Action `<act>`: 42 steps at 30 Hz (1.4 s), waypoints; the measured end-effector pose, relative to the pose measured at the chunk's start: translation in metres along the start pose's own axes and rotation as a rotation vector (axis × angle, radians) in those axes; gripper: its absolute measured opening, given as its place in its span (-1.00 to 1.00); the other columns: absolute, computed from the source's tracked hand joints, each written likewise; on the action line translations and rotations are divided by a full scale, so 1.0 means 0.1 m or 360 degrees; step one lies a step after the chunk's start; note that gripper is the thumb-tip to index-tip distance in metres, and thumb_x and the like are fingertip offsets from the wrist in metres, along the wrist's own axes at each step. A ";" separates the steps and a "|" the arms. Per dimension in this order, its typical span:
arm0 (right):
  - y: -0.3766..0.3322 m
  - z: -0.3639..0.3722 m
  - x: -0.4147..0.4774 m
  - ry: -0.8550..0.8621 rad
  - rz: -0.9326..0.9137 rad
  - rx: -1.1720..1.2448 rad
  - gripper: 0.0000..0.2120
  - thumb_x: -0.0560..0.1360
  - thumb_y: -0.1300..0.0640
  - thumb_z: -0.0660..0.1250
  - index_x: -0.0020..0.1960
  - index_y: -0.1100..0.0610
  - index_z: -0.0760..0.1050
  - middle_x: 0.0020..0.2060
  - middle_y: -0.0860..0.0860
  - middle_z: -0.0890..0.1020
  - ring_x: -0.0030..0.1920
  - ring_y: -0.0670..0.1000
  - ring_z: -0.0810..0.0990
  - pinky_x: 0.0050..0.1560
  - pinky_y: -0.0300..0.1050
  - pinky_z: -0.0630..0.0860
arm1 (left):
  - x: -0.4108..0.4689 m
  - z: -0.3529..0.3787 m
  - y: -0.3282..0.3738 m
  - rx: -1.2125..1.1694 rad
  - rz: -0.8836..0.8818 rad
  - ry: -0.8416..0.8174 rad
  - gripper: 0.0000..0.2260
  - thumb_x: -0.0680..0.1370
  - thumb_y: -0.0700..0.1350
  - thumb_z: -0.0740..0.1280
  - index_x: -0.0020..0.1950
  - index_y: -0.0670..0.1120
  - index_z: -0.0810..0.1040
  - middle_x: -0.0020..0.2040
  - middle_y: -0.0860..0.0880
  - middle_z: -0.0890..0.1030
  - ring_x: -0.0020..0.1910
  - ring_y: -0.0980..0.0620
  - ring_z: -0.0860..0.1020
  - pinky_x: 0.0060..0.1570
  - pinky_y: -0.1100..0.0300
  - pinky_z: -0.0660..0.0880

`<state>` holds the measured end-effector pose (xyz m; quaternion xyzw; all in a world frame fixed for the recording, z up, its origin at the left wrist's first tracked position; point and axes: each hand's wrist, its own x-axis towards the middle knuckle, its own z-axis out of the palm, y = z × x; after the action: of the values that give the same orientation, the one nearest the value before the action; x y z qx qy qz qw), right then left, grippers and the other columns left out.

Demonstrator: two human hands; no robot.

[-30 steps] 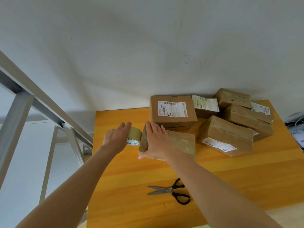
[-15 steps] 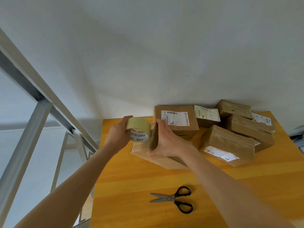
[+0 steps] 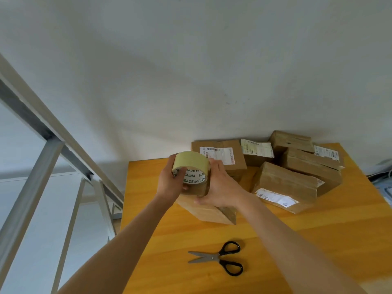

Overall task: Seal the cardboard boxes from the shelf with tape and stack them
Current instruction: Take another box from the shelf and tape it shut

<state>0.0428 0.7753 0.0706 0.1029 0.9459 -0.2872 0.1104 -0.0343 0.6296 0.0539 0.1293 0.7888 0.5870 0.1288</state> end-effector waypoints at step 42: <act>0.73 -0.11 -0.14 0.0005 -0.0167 0.0255 0.11 0.23 -0.20 0.58 0.48 -0.17 -0.13 0.49 -0.10 0.09 0.40 -0.05 0.26 0.37 -0.05 0.34 | 0.21 -0.78 0.06 0.2180 0.0618 -0.0210 -0.45 0.47 -0.18 0.41 0.40 -0.02 0.26 0.05 -0.11 0.41 -0.17 -0.06 0.49 -0.34 0.08 0.49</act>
<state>0.0730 0.8394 0.0453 0.0621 0.9241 -0.3673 0.0852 -0.0813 0.5697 0.0804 0.3545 0.9335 -0.0369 -0.0406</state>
